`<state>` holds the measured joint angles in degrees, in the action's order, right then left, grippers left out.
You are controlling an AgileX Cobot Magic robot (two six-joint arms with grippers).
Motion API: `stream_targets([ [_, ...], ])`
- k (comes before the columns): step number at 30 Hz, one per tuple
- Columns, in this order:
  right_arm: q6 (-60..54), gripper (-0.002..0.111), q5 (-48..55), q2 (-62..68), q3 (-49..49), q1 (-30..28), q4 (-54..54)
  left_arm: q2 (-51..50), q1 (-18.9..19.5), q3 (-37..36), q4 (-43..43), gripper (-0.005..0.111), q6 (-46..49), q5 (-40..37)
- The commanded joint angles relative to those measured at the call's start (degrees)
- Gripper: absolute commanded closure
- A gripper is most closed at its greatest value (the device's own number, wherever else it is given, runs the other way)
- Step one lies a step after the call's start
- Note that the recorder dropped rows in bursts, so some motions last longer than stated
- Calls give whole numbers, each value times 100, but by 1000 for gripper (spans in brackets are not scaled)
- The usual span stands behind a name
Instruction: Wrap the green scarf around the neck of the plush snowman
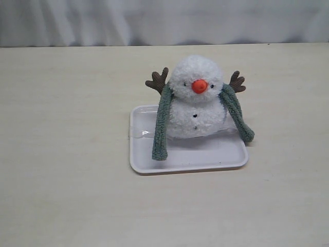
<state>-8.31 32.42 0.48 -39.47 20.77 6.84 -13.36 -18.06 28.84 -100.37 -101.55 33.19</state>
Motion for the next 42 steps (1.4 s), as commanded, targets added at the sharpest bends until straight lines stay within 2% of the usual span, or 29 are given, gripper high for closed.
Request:
stream_targets([
  [1,19,104,50,-37,21,-2,16,13,14,-14,43,107,-15,-11],
  [14,19,104,50,-37,21,-2,16,74,14,-3,43,107,-186,-57],
  [19,19,104,50,-37,21,-2,16,268,14,-14,43,107,-833,-653],
  [27,19,104,50,-37,21,-2,16,302,573,-14,106,107,-1132,-990],
  [31,19,104,50,-37,21,-2,16,302,642,-14,516,107,-1132,-1398],
  [34,19,104,50,-37,21,-2,16,332,721,-2,43,107,-1507,-1476],
  [36,19,104,50,-37,21,-2,16,414,822,-25,43,107,-1829,-1677],
  [39,19,104,50,-37,21,-2,16,453,971,-31,43,107,-1829,-1964],
  [40,19,104,50,-37,21,-2,16,456,1007,-40,360,107,-1829,-2126],
  [42,19,104,50,-37,21,-2,16,466,1031,-40,1526,107,-1829,-2413],
])
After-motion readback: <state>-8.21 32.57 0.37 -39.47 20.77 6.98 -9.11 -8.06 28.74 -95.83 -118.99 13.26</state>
